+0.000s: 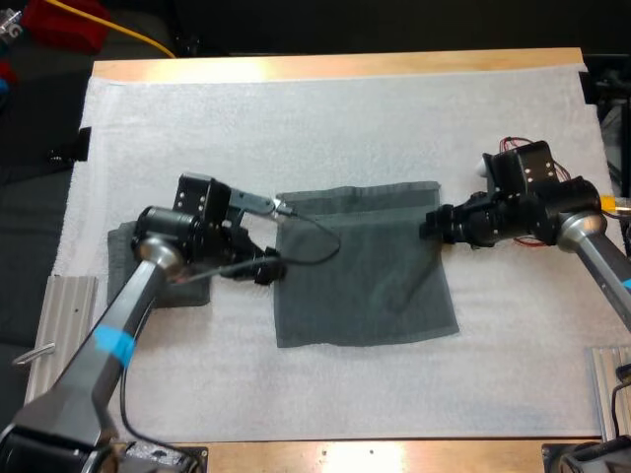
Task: Pick towel from pile, fold and stack
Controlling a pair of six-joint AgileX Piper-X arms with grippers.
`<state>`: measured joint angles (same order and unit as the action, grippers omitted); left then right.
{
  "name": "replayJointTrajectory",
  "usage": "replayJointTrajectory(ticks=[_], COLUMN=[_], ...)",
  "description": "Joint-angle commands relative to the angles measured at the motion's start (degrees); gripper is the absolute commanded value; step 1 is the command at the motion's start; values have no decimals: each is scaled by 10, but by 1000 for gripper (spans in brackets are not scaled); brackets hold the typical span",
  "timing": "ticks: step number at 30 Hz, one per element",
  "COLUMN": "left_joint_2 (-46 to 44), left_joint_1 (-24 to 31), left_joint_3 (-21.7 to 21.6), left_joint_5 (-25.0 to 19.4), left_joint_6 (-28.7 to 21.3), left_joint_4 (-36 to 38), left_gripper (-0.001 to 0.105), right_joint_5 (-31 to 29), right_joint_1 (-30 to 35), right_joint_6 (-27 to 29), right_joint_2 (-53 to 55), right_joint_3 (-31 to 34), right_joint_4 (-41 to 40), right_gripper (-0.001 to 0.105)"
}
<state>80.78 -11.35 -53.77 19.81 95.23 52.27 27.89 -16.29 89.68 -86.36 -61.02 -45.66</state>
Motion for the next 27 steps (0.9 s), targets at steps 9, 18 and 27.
replayJointTrajectory(ticks=[9,18,27], left_joint_2=[-130,-244,-315], left_joint_1=[-2,-2,-2], left_joint_3=[101,133,134], left_joint_5=[6,14,58], left_joint_6=[-3,10,30], left_joint_4=[13,56,86], left_gripper=[67,67,67], right_joint_5=[-3,-3,-17], right_joint_1=[-1,-1,0], right_joint_6=[10,-13,-54], right_joint_2=[83,166,249], right_joint_3=[86,192,279], right_joint_4=[-9,-9,1], right_gripper=[54,54,54])
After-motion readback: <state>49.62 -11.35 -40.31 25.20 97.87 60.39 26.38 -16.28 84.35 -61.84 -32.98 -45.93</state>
